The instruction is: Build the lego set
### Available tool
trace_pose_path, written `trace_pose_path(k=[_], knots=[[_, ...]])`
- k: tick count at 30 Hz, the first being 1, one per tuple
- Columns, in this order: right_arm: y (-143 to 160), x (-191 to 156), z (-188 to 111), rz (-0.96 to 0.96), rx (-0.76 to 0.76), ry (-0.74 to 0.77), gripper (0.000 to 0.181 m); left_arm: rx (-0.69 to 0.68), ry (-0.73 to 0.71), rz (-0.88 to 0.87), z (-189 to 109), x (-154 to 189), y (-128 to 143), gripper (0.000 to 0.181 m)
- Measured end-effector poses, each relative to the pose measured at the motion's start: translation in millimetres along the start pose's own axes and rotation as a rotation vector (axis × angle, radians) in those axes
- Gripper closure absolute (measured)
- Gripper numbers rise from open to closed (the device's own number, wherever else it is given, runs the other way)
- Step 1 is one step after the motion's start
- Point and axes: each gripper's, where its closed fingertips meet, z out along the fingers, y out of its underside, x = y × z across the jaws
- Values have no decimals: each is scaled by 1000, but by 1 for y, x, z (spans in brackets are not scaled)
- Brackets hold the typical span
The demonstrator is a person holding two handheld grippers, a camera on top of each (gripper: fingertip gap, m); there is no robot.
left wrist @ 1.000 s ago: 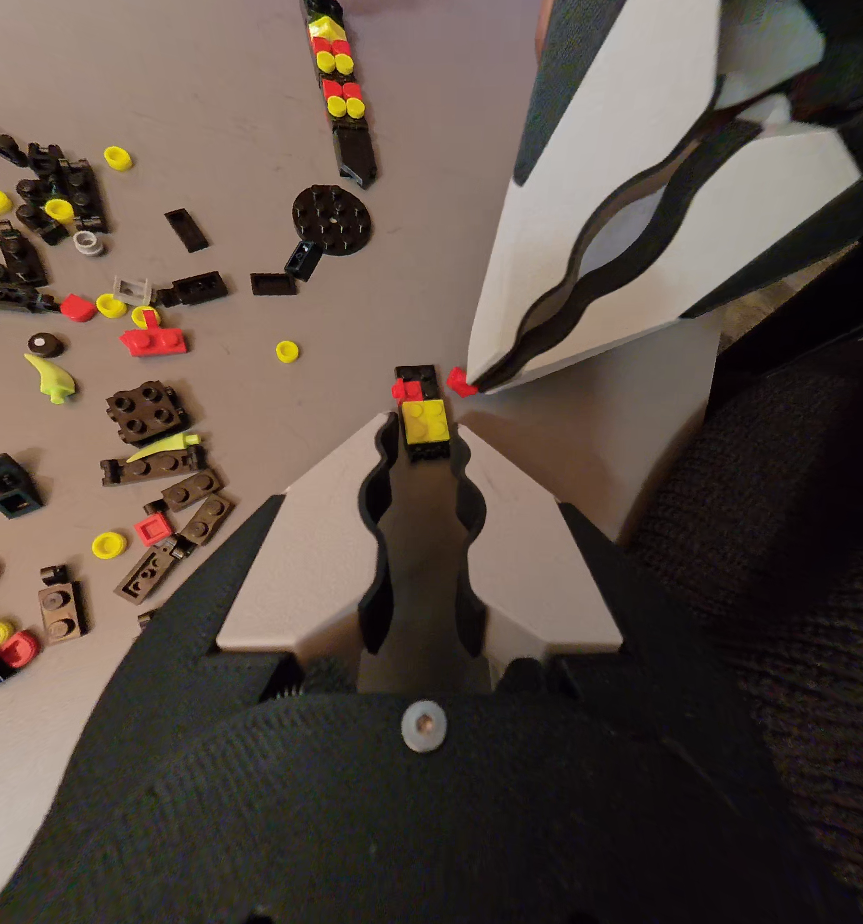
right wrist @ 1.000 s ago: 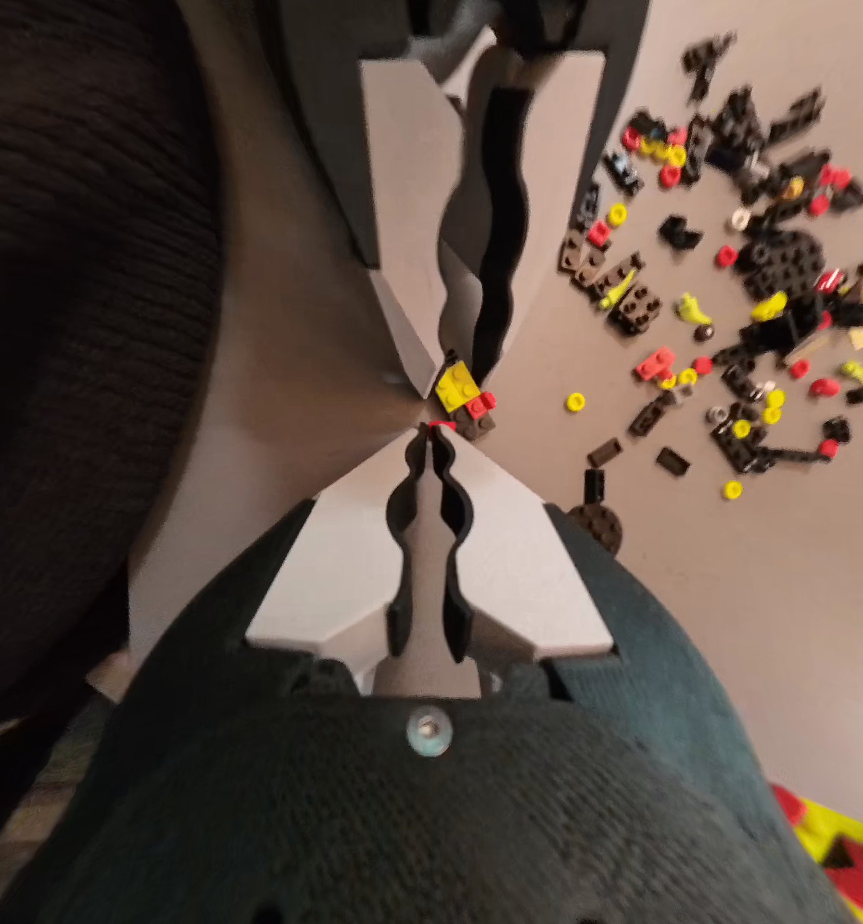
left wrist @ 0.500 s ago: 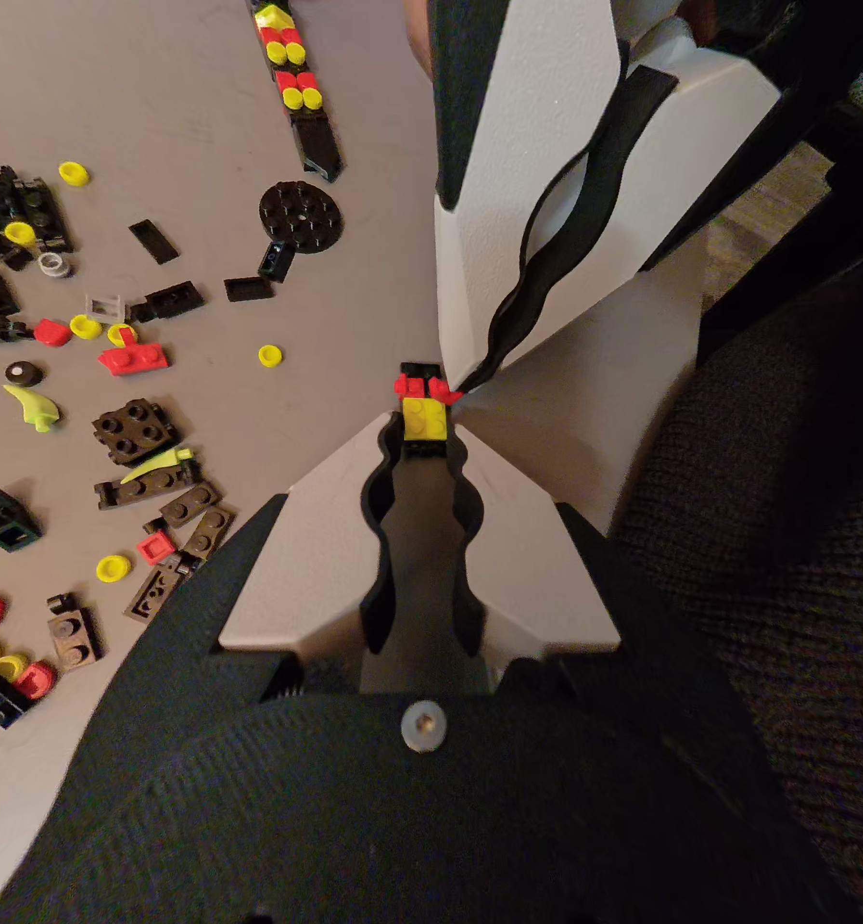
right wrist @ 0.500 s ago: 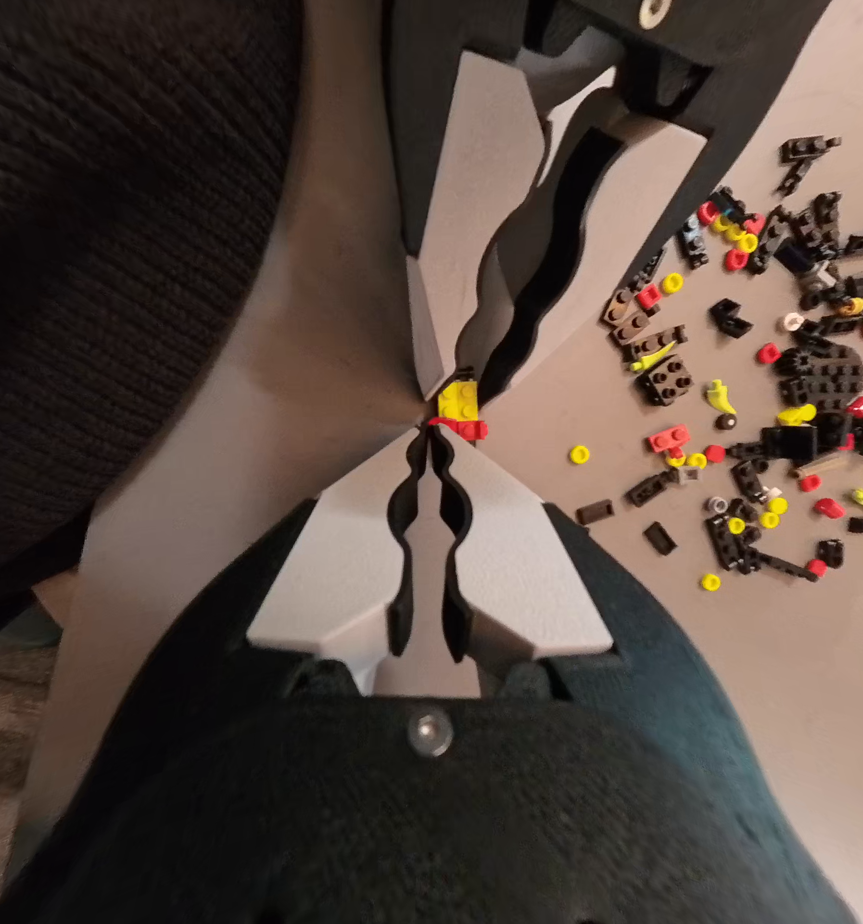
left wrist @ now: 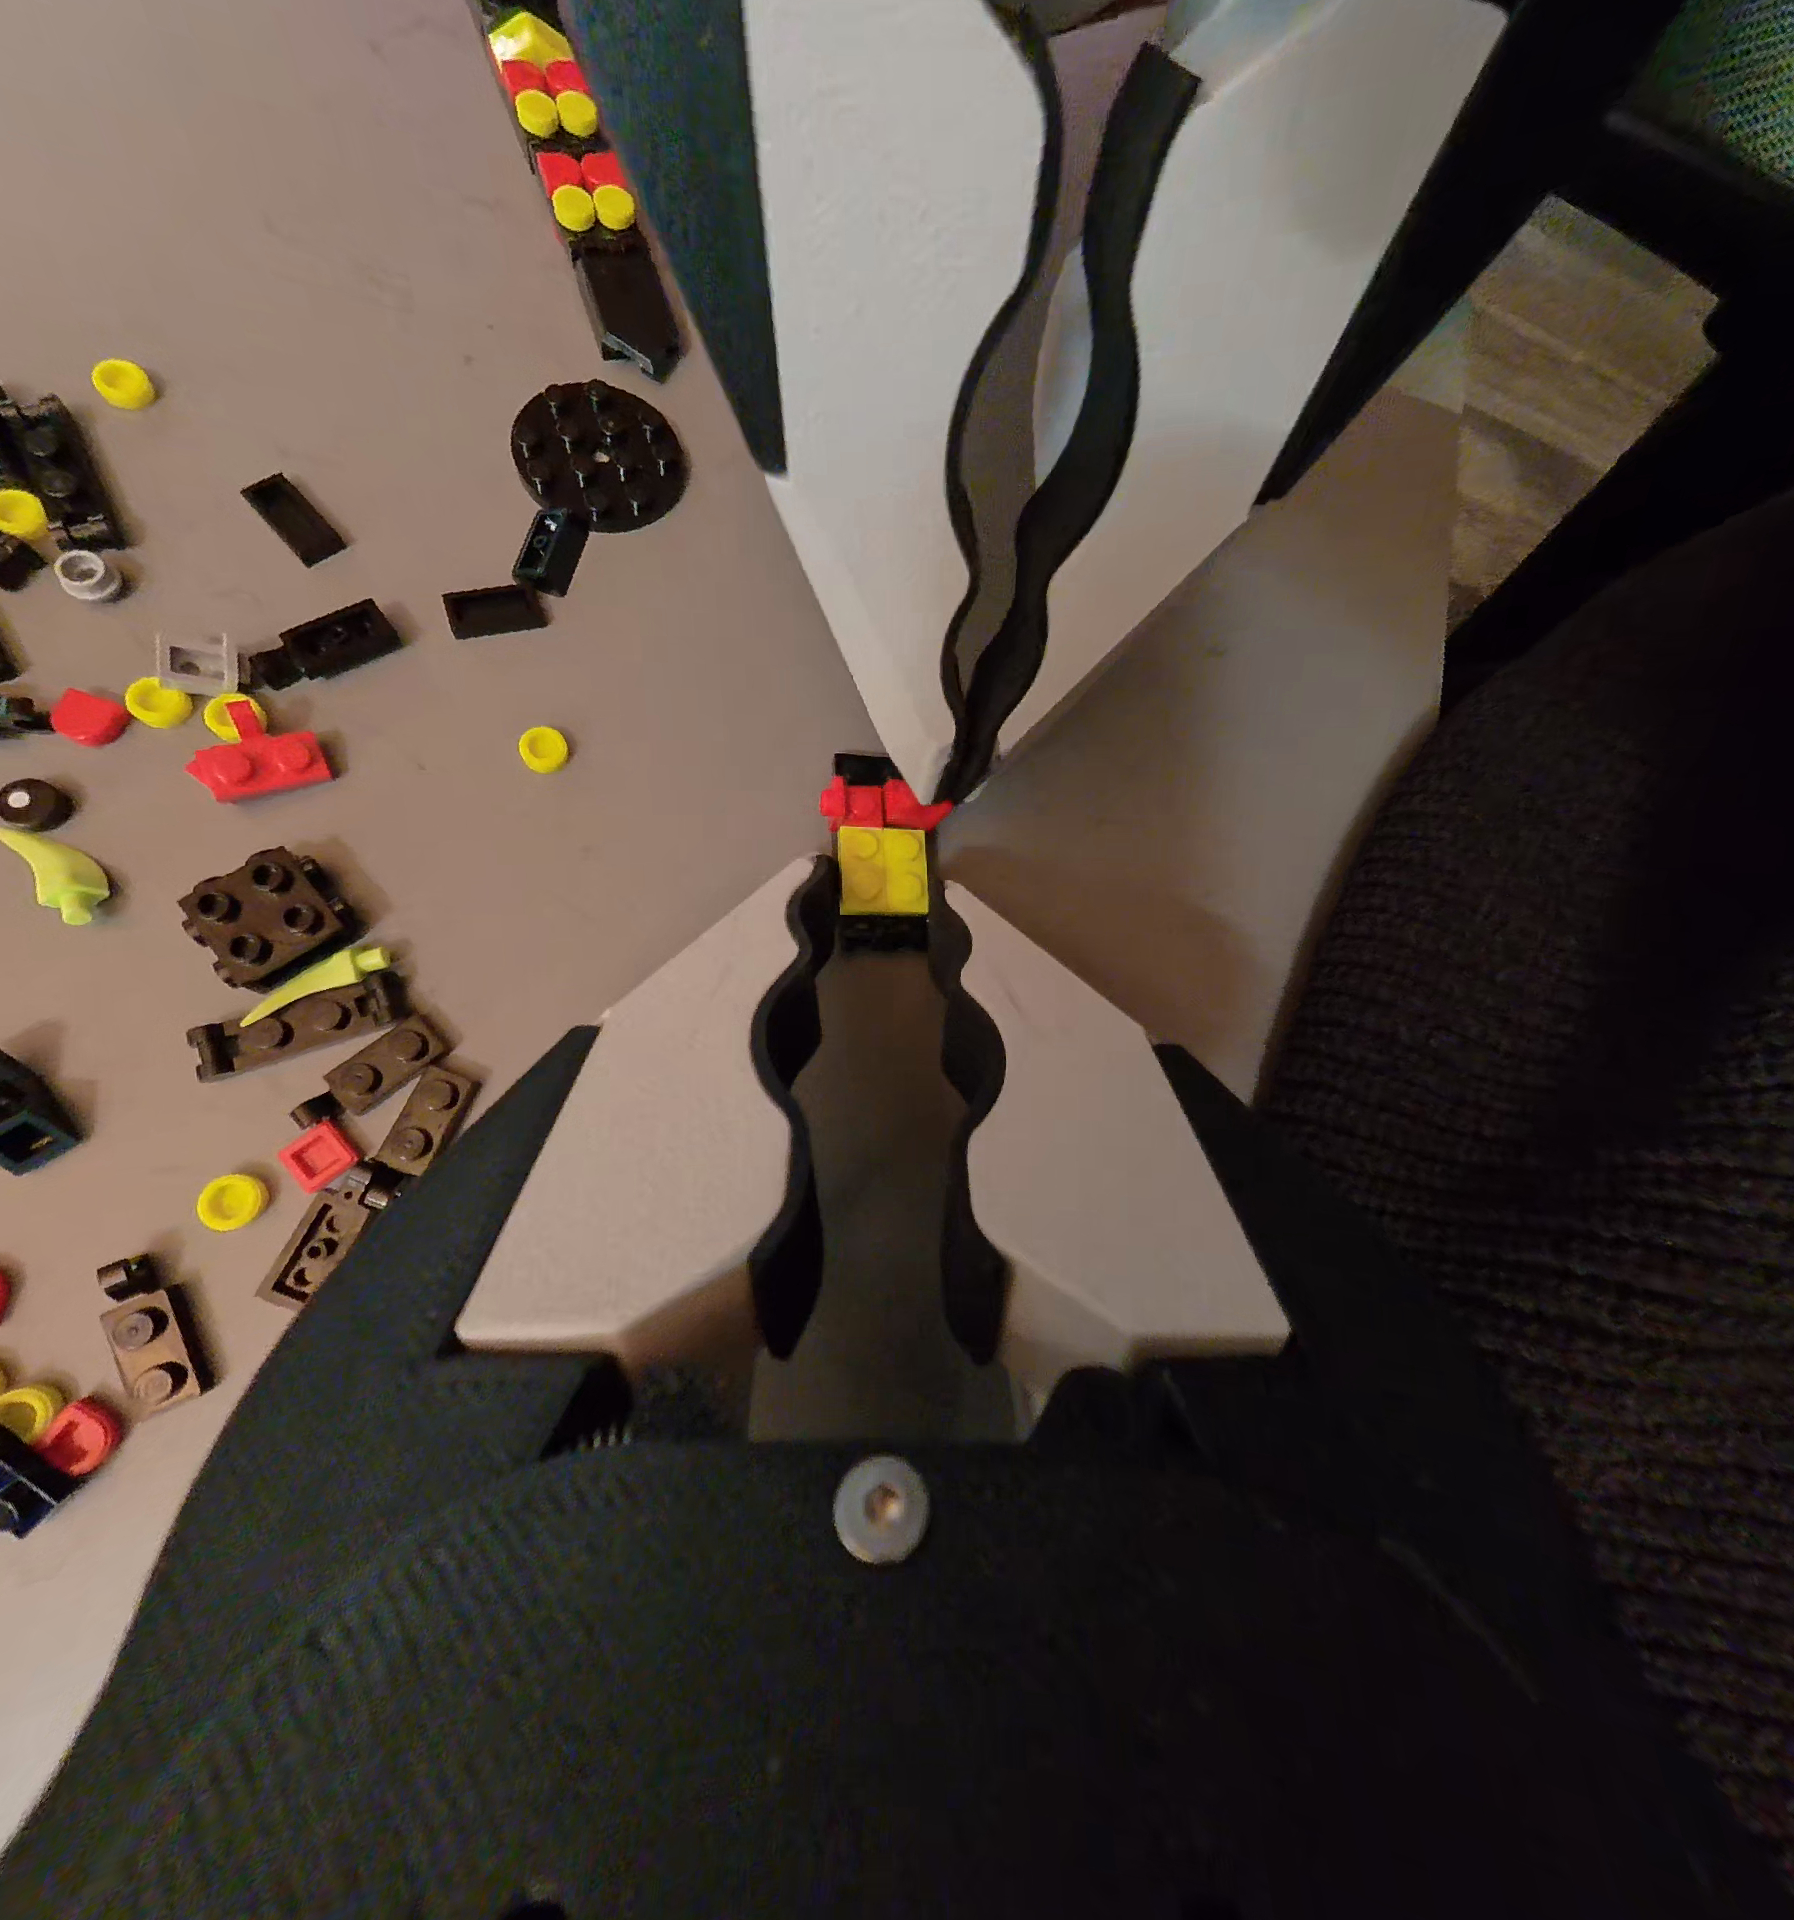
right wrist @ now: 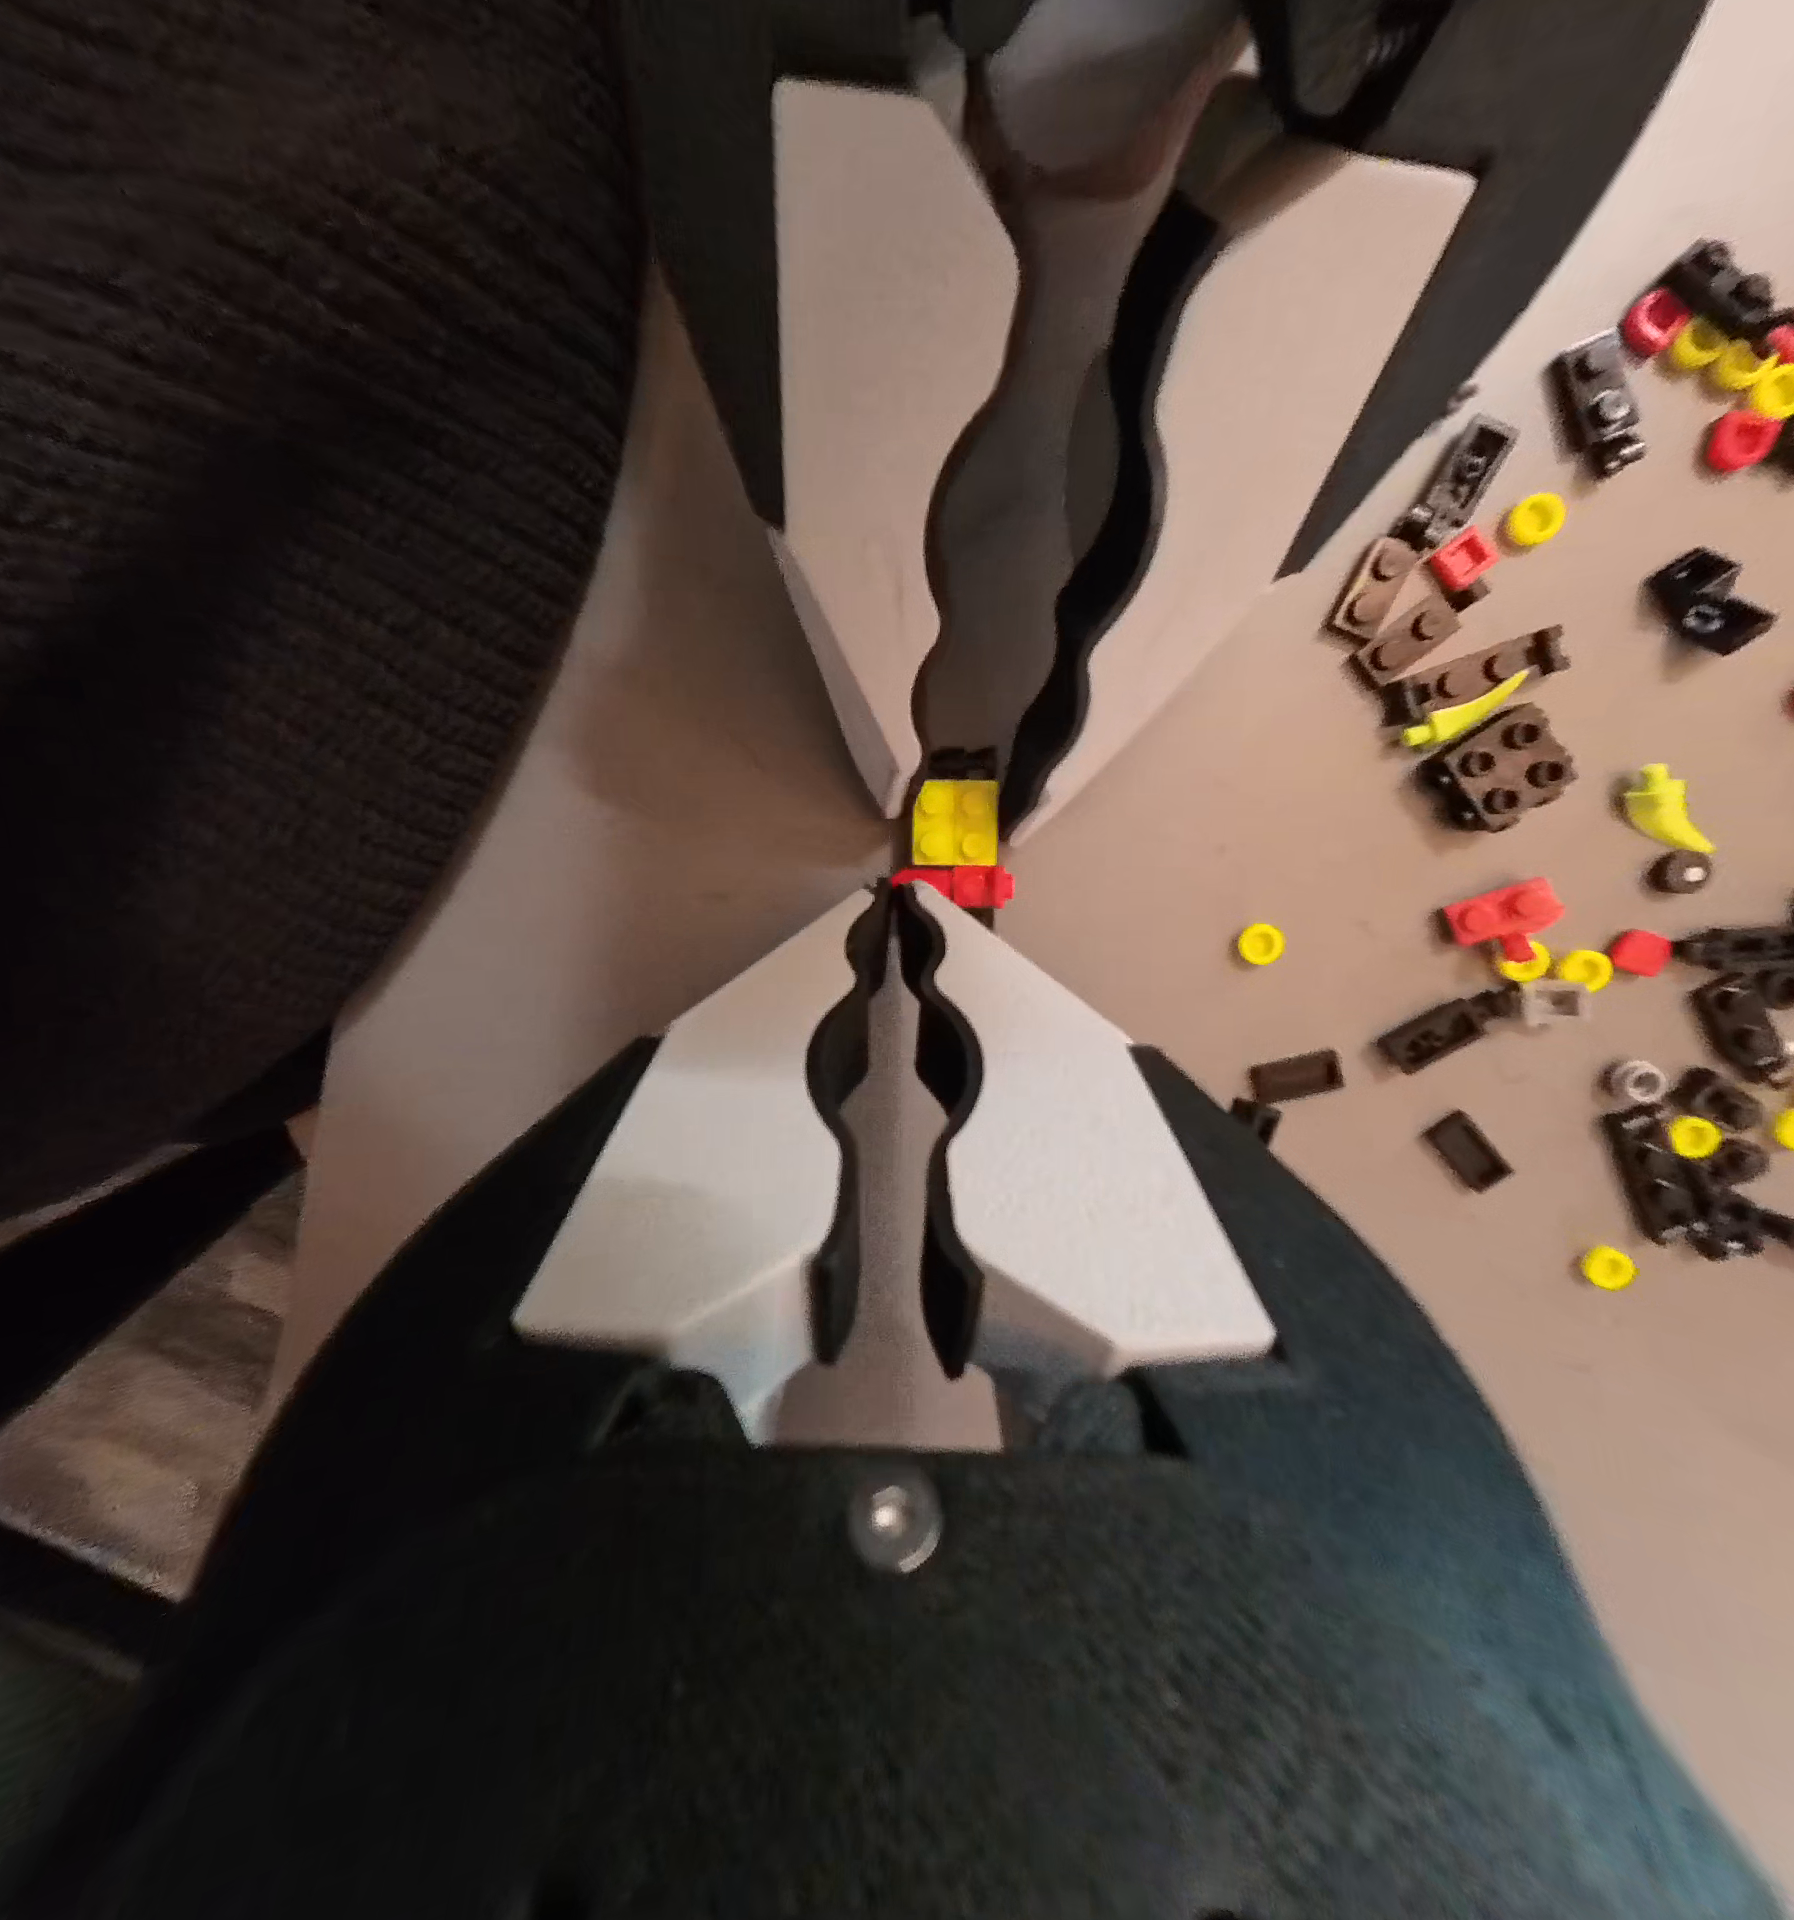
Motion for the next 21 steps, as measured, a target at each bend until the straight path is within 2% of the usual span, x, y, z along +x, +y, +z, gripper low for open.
trace_pose_path(k=[12,21], knots=[[-1,1,-1,78,58,-192,181,2,-7,-8,0,0,0,167],[-2,-1,0,92,22,-327,181,1,-37,-2,1,-1,0,167]])
